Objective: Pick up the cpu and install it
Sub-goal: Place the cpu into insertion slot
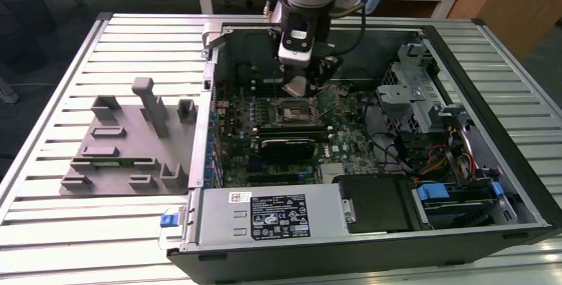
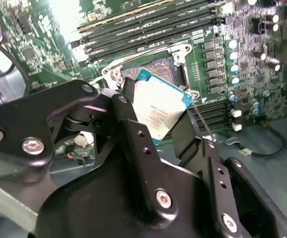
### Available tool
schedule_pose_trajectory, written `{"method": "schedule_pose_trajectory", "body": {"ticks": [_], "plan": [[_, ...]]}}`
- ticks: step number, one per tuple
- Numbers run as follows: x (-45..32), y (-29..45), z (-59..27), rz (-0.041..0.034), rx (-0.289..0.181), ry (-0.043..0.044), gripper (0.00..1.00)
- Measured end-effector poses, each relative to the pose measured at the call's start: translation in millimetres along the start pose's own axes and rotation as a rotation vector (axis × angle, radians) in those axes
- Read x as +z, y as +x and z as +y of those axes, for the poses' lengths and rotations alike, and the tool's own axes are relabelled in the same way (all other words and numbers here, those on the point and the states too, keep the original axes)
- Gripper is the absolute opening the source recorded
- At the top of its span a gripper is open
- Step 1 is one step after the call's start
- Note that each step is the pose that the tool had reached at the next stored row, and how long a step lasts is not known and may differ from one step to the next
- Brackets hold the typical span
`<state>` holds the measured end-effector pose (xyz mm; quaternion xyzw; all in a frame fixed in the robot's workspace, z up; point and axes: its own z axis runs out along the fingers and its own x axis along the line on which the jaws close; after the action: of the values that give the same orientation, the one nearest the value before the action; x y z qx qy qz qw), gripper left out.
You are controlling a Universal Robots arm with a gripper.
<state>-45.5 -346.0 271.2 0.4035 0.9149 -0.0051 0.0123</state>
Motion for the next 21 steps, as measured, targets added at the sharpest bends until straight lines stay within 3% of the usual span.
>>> {"method": "schedule_pose_trajectory", "body": {"ticks": [21], "plan": [[4.6,0.1,0.0,-0.0001,0.365,0.0097,0.54]]}}
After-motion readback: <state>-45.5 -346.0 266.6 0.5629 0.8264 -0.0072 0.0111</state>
